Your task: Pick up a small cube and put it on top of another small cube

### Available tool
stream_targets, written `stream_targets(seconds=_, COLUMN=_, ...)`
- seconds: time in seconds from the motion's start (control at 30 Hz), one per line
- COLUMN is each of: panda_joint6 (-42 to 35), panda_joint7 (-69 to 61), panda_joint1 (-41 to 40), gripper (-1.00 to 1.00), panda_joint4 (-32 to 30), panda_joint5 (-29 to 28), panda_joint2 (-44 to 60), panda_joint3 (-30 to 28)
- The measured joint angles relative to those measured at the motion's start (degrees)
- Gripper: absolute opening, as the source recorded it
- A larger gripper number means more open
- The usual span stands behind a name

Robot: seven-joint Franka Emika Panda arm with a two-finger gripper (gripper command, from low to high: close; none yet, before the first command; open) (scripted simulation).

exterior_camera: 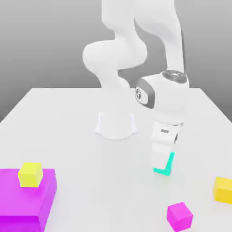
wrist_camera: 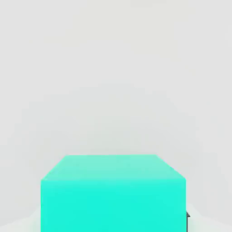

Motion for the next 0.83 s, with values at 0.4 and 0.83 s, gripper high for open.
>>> stream_targets(seconds=0.4, panda_joint6=-15.44, panda_joint7=25.12, panda_joint1=4.21, gripper=-1.00, panda_joint4=19.64, panda_joint5=-3.35, panda_joint2=4.48, panda_joint3=3.09)
stream_targets(seconds=0.83, panda_joint6=-13.39, panda_joint7=37.63, panda_joint1=7.60, gripper=1.00, panda_joint4=31.02, panda_joint5=-3.41, panda_joint2=17.64, panda_joint3=3.08)
